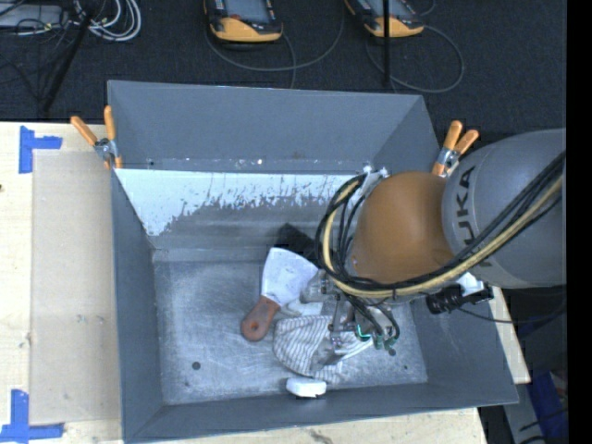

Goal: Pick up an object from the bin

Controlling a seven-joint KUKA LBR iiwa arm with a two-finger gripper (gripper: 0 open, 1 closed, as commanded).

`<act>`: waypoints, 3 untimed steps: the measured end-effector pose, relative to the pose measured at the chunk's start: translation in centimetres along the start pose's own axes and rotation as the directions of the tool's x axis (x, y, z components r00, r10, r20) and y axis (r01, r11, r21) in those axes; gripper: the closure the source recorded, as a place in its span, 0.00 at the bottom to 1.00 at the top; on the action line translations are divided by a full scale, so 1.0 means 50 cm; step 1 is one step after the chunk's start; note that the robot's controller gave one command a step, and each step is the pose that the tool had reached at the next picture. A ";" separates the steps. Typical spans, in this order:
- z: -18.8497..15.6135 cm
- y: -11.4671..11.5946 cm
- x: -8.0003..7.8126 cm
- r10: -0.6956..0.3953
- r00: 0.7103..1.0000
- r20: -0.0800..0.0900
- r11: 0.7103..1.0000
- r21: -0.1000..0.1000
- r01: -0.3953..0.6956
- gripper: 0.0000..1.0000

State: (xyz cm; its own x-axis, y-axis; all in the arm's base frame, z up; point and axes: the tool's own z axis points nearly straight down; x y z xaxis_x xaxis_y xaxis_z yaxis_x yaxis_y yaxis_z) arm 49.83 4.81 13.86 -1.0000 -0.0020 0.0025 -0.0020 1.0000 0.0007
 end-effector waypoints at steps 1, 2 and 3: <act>0.127 0.007 0.021 -0.085 0.996 -0.006 0.996 0.000 0.085 1.00; 0.127 0.007 0.021 -0.084 0.996 -0.006 0.996 0.000 0.084 1.00; -0.226 -0.006 0.010 -0.055 0.998 0.010 0.999 0.001 0.055 1.00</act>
Offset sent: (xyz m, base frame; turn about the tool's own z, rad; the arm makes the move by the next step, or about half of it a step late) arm 0.0000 0.0000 0.0000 0.0000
